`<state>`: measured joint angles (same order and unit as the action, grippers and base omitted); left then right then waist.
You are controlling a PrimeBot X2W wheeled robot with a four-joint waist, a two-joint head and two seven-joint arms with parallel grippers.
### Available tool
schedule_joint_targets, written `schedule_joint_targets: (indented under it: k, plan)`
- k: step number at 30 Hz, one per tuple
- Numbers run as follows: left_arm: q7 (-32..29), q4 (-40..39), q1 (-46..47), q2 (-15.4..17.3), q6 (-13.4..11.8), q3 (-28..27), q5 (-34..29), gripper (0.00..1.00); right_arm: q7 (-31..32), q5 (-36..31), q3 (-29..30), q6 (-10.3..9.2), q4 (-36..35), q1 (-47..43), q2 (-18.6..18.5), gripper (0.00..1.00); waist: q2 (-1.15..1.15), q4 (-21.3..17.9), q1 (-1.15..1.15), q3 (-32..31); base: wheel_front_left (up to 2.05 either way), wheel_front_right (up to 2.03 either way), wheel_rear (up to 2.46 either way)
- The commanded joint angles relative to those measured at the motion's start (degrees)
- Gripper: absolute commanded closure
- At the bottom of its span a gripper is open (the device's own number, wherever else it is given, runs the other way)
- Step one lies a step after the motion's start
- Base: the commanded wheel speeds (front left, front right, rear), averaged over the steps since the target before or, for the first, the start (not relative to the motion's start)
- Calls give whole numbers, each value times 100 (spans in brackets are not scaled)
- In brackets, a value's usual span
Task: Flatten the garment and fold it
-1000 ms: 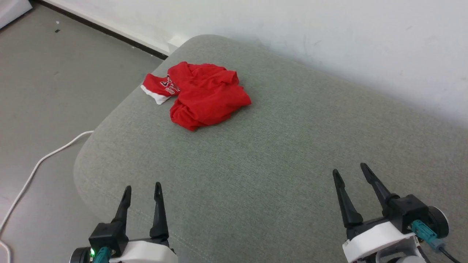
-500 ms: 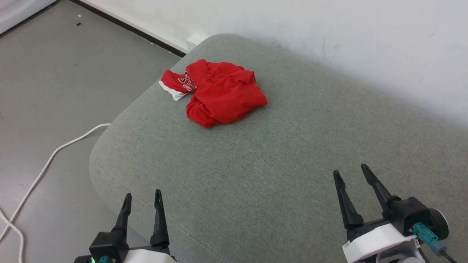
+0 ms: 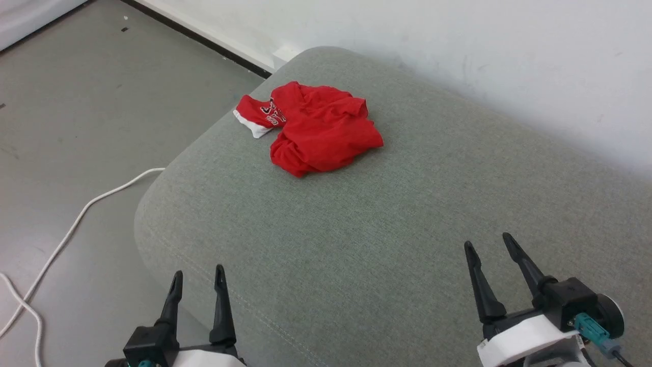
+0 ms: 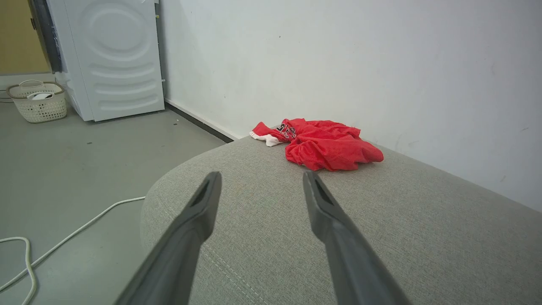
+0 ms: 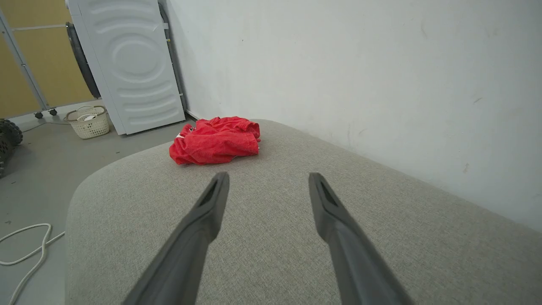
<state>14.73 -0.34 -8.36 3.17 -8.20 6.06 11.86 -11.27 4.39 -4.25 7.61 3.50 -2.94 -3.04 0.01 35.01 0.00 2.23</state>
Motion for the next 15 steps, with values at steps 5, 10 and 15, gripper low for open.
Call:
schedule_joint_targets:
  k: [5, 10, 15]
  plan:
    - [27, 3, -93, -29, -50, 30, 74, 0, 24, 21, -2, -12, -2, -46, 16, 0, -1, -14, 0, 10, 0, 0, 0]
    - [27, -172, -50, -27, -43, 42, -47, 0, 52, -1, 62, -12, -74, -32, 16, 0, -1, -50, 0, 48, 0, 0, 0]
    - [26, -664, 266, -7, 139, 9, 116, 0, 166, -74, 209, -12, -282, -24, 16, 0, -1, -110, 0, 180, 0, 0, 0]
